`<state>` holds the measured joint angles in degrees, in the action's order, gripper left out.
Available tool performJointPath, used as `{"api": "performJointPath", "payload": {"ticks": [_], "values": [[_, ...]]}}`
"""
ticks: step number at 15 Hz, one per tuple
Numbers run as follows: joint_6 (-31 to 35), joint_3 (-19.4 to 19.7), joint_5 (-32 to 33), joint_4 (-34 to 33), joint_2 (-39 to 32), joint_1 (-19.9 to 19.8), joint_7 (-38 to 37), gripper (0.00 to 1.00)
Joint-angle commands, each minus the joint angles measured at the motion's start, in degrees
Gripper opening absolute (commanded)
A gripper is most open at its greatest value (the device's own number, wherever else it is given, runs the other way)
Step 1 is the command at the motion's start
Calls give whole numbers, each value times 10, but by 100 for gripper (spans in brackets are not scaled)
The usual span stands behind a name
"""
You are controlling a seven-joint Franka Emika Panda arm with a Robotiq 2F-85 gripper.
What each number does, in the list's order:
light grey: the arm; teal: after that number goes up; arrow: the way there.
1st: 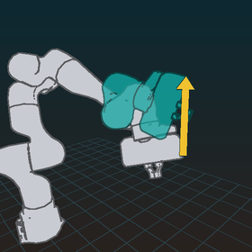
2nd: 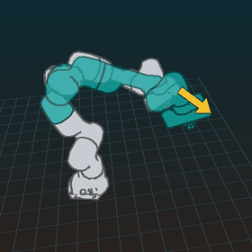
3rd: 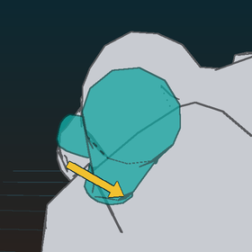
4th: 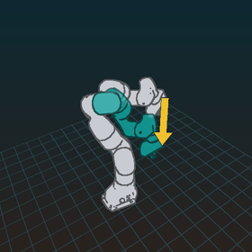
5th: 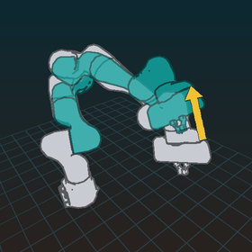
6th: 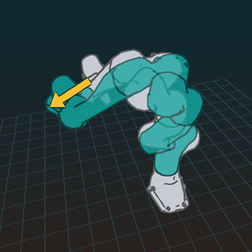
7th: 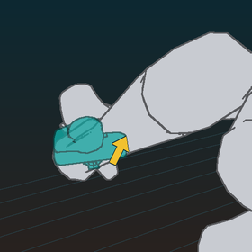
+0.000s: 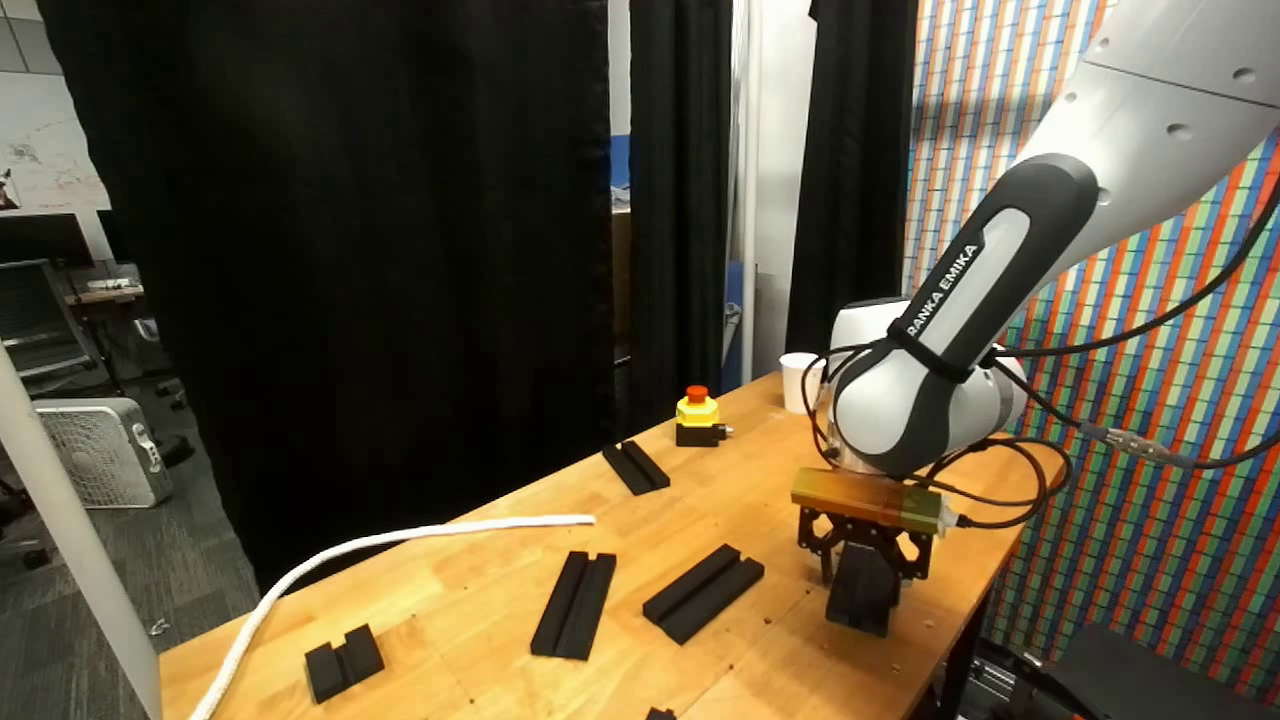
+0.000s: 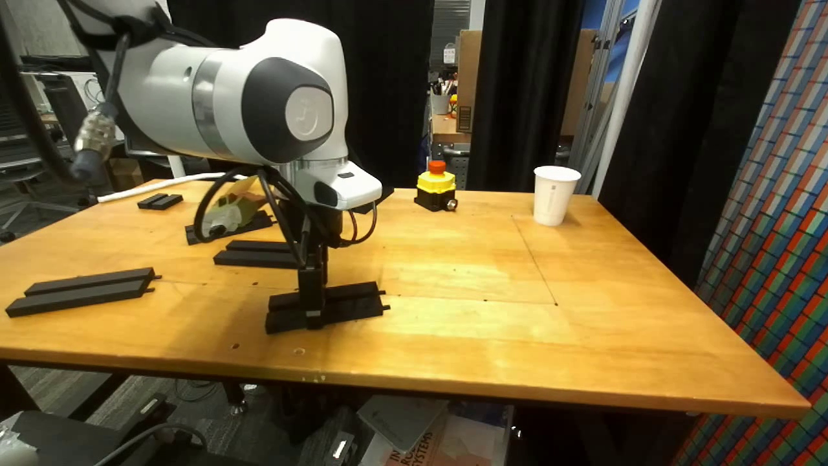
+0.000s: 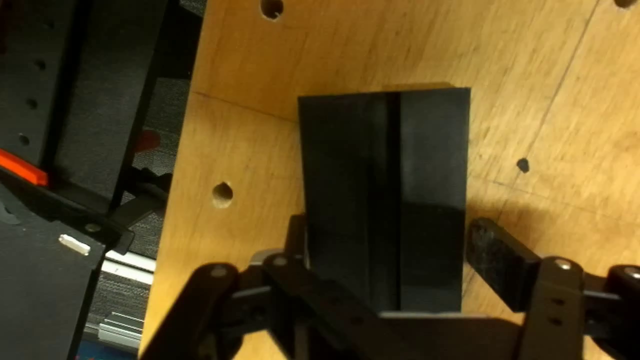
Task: Arrange the black objects on the table
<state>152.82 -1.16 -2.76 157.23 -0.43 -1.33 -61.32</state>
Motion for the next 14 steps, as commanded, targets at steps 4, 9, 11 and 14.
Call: {"api": "performJointPath", "payload": {"ticks": [4, 9, 11, 14], "values": [[32, -1, -29, -1, -2, 13, 6, 45], [43, 1, -16, -1, 6, 15, -9, 45], [39, 4, -6, -2, 11, 12, -11, 45], [40, 7, 5, -6, 12, 10, -11, 45]]}}
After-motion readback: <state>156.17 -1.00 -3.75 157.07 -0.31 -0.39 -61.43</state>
